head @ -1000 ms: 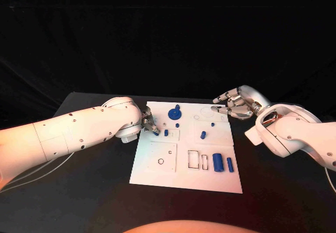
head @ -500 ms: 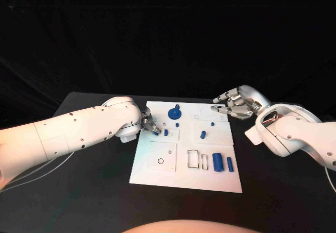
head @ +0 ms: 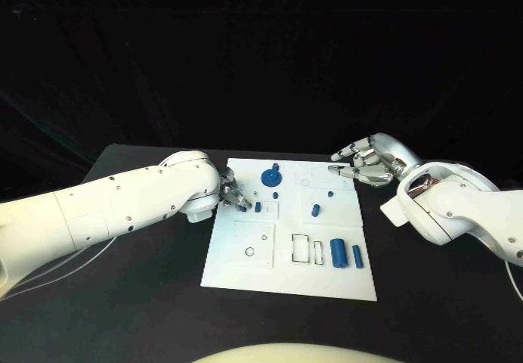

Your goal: Assemble the parts on the task board

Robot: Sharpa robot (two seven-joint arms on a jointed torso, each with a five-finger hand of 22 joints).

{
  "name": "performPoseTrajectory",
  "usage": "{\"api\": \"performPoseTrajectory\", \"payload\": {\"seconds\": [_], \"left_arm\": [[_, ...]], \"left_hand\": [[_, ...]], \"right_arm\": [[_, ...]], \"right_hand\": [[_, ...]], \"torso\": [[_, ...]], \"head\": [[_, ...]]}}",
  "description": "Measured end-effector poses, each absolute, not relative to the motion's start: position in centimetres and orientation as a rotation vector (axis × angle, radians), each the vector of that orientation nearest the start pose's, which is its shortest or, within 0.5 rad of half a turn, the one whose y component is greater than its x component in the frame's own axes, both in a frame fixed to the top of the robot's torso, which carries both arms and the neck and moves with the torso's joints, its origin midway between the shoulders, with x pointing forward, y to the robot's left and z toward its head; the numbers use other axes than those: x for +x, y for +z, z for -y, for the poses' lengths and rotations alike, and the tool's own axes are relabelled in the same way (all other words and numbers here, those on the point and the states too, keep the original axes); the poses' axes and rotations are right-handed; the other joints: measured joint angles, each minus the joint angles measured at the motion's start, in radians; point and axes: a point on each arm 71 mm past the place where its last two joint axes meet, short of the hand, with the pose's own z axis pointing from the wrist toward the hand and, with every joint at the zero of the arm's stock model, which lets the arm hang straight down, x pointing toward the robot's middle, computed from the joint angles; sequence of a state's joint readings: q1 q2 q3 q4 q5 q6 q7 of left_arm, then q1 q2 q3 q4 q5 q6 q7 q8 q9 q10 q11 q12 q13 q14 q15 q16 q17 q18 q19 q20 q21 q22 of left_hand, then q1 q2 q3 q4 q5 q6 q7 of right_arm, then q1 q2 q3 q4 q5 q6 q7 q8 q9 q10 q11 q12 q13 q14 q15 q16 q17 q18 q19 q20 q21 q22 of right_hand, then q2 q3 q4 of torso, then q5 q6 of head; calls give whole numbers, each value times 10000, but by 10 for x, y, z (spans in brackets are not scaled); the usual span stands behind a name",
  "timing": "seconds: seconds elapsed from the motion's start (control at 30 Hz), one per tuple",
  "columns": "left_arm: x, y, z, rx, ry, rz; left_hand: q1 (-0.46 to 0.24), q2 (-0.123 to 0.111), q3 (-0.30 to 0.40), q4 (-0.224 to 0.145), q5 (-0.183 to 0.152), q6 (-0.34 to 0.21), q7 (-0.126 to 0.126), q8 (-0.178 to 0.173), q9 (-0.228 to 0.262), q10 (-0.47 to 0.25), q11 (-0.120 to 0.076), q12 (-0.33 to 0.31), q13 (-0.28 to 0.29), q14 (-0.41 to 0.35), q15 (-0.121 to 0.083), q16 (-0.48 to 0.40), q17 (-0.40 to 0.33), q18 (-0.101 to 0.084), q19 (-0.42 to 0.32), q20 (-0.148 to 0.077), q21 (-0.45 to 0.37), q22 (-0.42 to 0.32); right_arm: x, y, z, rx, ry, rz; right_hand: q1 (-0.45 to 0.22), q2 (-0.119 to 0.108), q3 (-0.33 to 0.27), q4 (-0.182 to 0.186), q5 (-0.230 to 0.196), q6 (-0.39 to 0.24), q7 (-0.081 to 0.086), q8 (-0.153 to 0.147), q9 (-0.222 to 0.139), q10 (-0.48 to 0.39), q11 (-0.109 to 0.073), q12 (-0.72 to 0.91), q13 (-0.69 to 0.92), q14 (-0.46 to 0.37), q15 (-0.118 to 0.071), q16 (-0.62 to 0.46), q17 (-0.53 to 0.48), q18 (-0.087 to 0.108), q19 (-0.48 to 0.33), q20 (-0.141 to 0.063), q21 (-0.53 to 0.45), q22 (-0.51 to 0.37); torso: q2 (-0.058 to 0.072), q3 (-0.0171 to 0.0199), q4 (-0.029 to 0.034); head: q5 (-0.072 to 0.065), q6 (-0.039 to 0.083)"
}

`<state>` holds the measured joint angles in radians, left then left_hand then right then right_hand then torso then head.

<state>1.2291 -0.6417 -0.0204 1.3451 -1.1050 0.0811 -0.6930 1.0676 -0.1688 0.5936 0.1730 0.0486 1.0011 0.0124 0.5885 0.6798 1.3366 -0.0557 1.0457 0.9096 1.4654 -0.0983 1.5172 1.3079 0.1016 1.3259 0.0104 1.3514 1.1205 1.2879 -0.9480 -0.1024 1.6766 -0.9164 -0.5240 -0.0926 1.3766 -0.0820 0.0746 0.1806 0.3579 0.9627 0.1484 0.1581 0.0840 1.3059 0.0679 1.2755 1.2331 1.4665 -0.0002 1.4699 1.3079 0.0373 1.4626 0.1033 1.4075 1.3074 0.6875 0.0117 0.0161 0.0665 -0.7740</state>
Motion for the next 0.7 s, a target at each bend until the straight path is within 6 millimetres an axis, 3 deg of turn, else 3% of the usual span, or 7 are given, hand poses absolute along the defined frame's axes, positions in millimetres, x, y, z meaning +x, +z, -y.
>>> {"api": "performPoseTrajectory", "payload": {"seconds": [0.3, 0.7], "left_arm": [[516, -218, -179, -2835, -2265, -22687], [517, -219, -180, -2874, -2244, -22679]], "left_hand": [[-140, -35, -624, 238, 0, 36, -36, -23, -79, -8, 8, 41, -15, 0, 0, 0, -1, 0, 0, 0, 0, 2], [-338, -24, -1676, 815, 0, 73, 1, -20, -196, -38, 36, 154, 7, 0, 1, 0, -3, -1, 0, 0, 0, 34]], "right_arm": [[468, -153, 221, 4067, 8681, -16115], [468, -154, 221, 4076, 8673, -16125]], "right_hand": [[0, 0, 0, 0, 0, 0, 0, 0, -2, 0, 0, 0, 0, 0, 0, 0, -1, 1, 0, 0, 0, 8], [0, 0, 0, 0, 0, 0, 0, 0, -3, 0, 0, 0, -8, 0, 0, 0, -2, 0, 0, 0, 0, 7]], "torso": [[1, -4, -2], [5, -7, -1]], "head": [[-17, 41], [-38, 58]]}}
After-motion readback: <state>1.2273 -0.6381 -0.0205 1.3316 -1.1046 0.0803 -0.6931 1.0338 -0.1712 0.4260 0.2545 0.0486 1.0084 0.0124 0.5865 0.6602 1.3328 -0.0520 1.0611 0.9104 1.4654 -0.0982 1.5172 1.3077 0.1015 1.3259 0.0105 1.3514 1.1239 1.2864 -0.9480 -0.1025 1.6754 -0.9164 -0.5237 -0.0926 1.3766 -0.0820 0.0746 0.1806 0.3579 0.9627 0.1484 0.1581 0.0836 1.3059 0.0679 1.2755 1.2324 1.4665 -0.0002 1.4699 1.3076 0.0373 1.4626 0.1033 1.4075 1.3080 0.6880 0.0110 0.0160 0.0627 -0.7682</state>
